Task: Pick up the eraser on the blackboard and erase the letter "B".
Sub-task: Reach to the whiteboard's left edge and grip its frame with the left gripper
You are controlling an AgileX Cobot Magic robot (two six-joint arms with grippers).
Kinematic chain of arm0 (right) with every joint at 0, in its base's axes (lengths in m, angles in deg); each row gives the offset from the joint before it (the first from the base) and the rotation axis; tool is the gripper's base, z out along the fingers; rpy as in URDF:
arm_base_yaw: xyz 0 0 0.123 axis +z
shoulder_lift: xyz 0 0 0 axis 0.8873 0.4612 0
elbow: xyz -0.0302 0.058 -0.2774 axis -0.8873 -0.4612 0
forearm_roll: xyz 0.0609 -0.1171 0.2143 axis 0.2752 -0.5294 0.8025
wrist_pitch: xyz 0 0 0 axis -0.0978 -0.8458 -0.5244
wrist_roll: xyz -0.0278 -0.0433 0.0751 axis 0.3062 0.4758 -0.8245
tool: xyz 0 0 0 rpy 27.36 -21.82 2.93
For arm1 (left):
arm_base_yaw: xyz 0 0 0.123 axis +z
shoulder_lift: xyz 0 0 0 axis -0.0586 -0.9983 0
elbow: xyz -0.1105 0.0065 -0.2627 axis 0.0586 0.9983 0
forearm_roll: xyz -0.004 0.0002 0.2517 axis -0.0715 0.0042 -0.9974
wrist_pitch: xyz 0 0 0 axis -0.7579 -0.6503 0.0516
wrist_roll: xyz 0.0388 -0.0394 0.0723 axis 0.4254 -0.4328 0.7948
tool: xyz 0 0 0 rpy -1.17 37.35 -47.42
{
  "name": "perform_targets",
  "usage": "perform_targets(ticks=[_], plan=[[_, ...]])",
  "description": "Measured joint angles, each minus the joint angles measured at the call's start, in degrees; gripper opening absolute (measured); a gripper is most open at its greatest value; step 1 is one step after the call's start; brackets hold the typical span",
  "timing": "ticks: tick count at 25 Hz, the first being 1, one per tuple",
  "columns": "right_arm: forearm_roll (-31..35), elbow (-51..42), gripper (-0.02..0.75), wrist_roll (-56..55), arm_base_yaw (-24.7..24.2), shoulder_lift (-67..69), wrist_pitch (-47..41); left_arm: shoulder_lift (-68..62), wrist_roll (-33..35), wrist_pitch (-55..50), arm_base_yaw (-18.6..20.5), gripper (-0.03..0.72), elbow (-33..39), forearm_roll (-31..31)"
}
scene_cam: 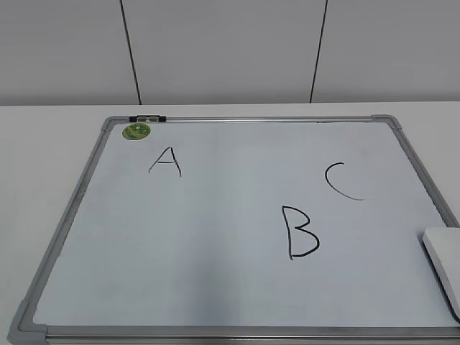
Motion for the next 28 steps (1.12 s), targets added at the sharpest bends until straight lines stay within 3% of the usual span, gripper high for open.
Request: perform_targets(ticks=[10, 17, 23, 28], plan=[[0.0, 0.0, 0.586, 0.0, 0.0, 0.0, 0.0, 0.0, 0.0, 0.0, 0.0, 0.684, 0.0, 0.0], [0.0, 0.0, 0.587, 0.0, 0.0, 0.0, 0.0, 0.0, 0.0, 0.5, 0.0, 0.614, -0.1, 0.0], [0.0, 0.0, 0.586, 0.0, 0.0, 0.0, 0.0, -1.6, 0.0, 6.9, 0.0, 0.604, -3.0, 0.0], [0.0, 0.0, 0.586, 0.0, 0.0, 0.0, 0.0, -12.9, 0.0, 14.1, 0.0, 0.603, -3.4, 0.5]])
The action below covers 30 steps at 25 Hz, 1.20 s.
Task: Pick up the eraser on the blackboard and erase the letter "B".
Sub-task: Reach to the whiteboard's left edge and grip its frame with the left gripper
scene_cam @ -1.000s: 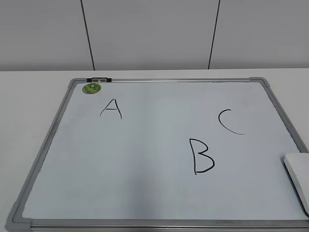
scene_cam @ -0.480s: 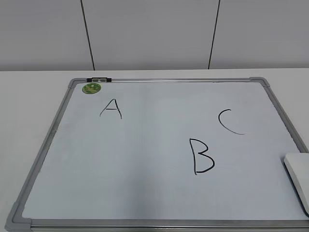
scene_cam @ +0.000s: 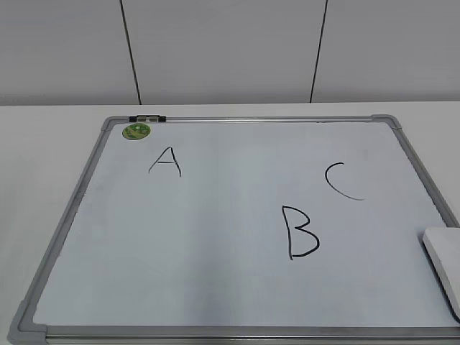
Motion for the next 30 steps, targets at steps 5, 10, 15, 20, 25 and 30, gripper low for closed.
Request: perform_targets(ticks=[5, 10, 15, 20, 25, 30], plan=[[0.0, 0.0, 0.587, 0.0, 0.0, 0.0, 0.0, -15.2, 0.0, 7.5, 0.0, 0.591, 0.0, 2.3], [0.0, 0.0, 0.587, 0.0, 0.0, 0.0, 0.0, -31.8, 0.0, 12.5, 0.0, 0.574, -1.8, 2.8], [0.0, 0.0, 0.587, 0.0, 0.0, 0.0, 0.0, -48.1, 0.3, 11.6, 0.0, 0.572, -9.5, 3.2], [0.0, 0.0, 0.587, 0.0, 0.0, 0.0, 0.0, -63.2, 5.5, 6.6, 0.0, 0.571, -20.2, 7.0], [0.0, 0.0, 0.587, 0.0, 0.0, 0.0, 0.0, -76.3, 7.4, 2.4, 0.0, 0.570, -30.1, 10.3], [0.0, 0.0, 0.587, 0.0, 0.0, 0.0, 0.0, -86.9, 10.4, 1.6, 0.0, 0.569, -35.7, 14.3]])
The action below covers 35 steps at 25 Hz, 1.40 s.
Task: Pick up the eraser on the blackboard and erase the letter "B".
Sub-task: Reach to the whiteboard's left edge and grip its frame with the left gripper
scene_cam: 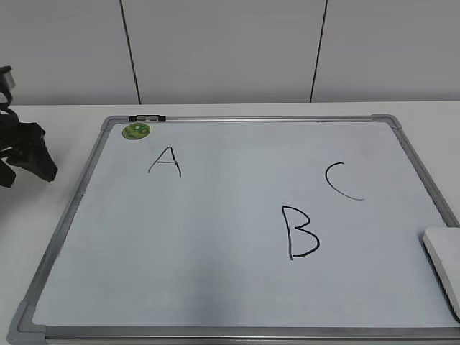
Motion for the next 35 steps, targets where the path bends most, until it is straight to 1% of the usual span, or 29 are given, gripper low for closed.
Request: perform_targets(ticks=[3, 7, 10, 22, 28, 35], plan=[[0.0, 0.0, 0.587, 0.0, 0.0, 0.0, 0.0, -5.0, 1.8, 0.4, 0.0, 0.548, -1.5, 1.7], [0.0, 0.0, 0.587, 0.0, 0.0, 0.0, 0.0, -10.0, 3.4, 1.3, 0.0, 0.438, -3.4, 4.1], [0.0, 0.0, 0.587, 0.0, 0.0, 0.0, 0.0, -13.2, 5.5, 1.4, 0.0, 0.407, -4.3, 6.7], [0.0, 0.0, 0.587, 0.0, 0.0, 0.0, 0.0, -15.5, 8.4, 6.2, 0.0, 0.394, -4.6, 7.4], [0.0, 0.0, 0.587, 0.0, 0.0, 0.0, 0.0, -18.2, 8.8, 6.0, 0.0, 0.391, -6.0, 7.8], [0.0, 0.0, 0.587, 0.0, 0.0, 0.0, 0.0, -18.5, 8.9, 5.9, 0.0, 0.389, -6.6, 7.9]])
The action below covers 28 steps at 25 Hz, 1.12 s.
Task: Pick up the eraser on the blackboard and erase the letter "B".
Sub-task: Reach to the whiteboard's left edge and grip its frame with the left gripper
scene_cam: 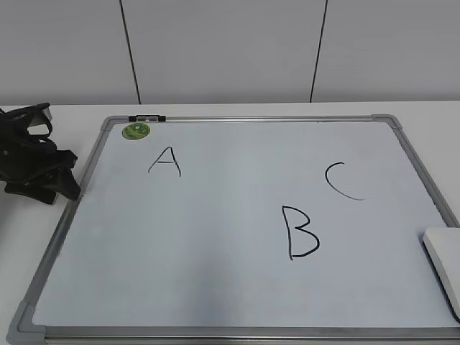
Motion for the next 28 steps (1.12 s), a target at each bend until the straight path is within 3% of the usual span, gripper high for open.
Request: perform_targets(ticks=[18, 28], plan=[[0.0, 0.0, 0.586, 0.0, 0.0, 0.0, 0.0, 0.0, 0.0, 0.0, -1.7, 0.339, 0.0, 0.0], [0.0, 0.0, 0.587, 0.0, 0.0, 0.0, 0.0, 0.0, 0.0, -1.5, -1.7, 0.227, 0.0, 1.4]])
